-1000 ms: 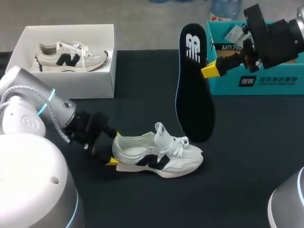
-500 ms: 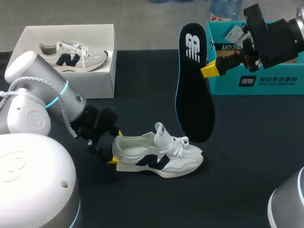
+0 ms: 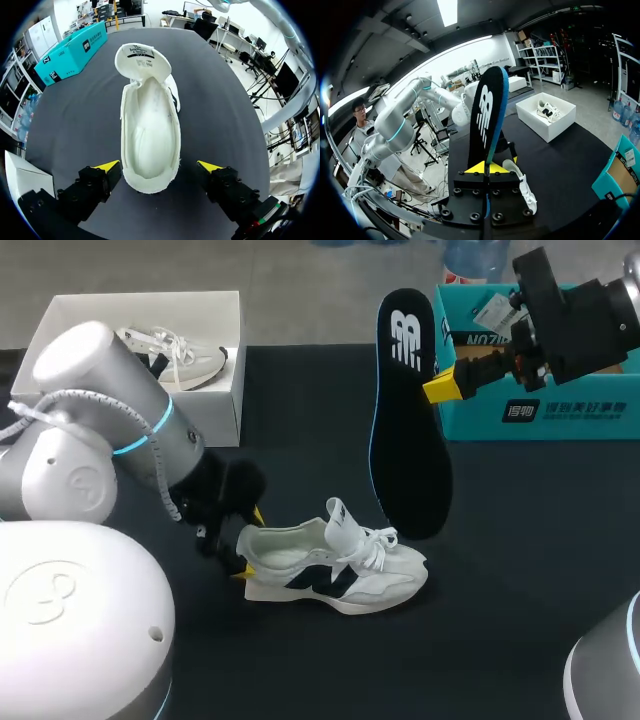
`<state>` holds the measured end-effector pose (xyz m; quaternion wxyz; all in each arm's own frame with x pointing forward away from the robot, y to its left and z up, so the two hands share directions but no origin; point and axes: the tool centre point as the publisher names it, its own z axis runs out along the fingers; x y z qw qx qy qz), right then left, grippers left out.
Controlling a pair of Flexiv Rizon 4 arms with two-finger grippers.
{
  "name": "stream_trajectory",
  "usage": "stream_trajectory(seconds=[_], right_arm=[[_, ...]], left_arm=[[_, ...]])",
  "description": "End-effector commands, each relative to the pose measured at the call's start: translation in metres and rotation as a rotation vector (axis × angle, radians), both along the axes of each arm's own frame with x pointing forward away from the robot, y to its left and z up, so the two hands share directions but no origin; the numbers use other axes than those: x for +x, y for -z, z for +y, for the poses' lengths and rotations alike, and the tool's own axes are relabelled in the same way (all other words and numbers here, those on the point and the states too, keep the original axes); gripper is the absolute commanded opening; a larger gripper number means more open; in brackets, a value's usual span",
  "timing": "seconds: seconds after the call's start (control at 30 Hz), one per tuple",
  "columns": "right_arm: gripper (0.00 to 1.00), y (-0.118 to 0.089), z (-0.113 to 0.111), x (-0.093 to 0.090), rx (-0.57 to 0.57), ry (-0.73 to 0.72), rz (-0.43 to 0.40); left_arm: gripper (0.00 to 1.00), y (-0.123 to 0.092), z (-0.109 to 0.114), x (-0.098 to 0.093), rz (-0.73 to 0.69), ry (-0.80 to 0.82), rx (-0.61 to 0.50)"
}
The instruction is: Take the shoe out of the shoebox, open the shoe tongue, remove and reinsert the insole, then place the shoe into the shoebox
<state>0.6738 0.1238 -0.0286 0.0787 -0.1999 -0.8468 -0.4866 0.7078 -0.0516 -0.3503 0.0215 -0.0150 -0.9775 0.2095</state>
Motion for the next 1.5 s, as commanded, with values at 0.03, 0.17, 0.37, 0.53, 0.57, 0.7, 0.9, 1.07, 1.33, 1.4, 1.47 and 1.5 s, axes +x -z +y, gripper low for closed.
stream_trajectory(seconds=[0.03, 0.17, 0.37, 0.53, 0.57, 0.7, 0.9, 1.07, 1.33, 1.4, 1.47, 1.5], right_arm=[[0.0, 0.0009, 0.0016, 0.0016, -0.001, -0.001, 0.002], [0.0, 0.0009, 0.0016, 0.0016, -0.001, -0.001, 0.002], [0.0, 0.0009, 0.0016, 0.0016, -0.001, -0.001, 0.002], [0.0, 0.0009, 0.0016, 0.0016, -0.001, -0.001, 0.002], [0.0, 0.0009, 0.0016, 0.0016, -0.001, -0.001, 0.002], [0.0, 0.0009, 0.0016, 0.0016, -0.001, -0.001, 0.002], [0.0, 0.0009, 0.0016, 0.0016, -0.001, -0.001, 0.002], [0.0, 0.0009, 0.0016, 0.0016, -0.001, -0.001, 0.002], [0.0, 0.0009, 0.0016, 0.0016, -0.001, -0.001, 0.002], [0.0, 0.0009, 0.0016, 0.0016, -0.001, -0.001, 0.002], [0.0, 0.0009, 0.0016, 0.0016, -0.001, -0.001, 0.002], [0.0, 0.0009, 0.0016, 0.0016, -0.001, -0.001, 0.002]], left_arm=[[1.0, -0.0109, -0.0018, 0.0012, -0.015, -0.007, 0.146], [1.0, -0.0142, -0.0033, 0.0031, -0.029, 0.007, 0.208], [1.0, -0.0139, -0.0054, 0.002, -0.059, 0.031, 0.335], [1.0, -0.0139, -0.0049, 0.0019, -0.075, 0.018, 0.381], [1.0, -0.0145, -0.0045, 0.0018, -0.076, 0.019, 0.376], [1.0, -0.0153, -0.0037, 0.0017, -0.076, 0.02, 0.371], [1.0, -0.0153, -0.0037, 0.0017, -0.076, 0.02, 0.371], [1.0, -0.0153, -0.0037, 0.0017, -0.076, 0.02, 0.371], [1.0, -0.0153, -0.0037, 0.0017, -0.076, 0.02, 0.371], [1.0, -0.0153, -0.0037, 0.0017, -0.076, 0.02, 0.371], [1.0, -0.0153, -0.0037, 0.0017, -0.076, 0.02, 0.371], [1.0, -0.0153, -0.0037, 0.0017, -0.076, 0.02, 0.371]])
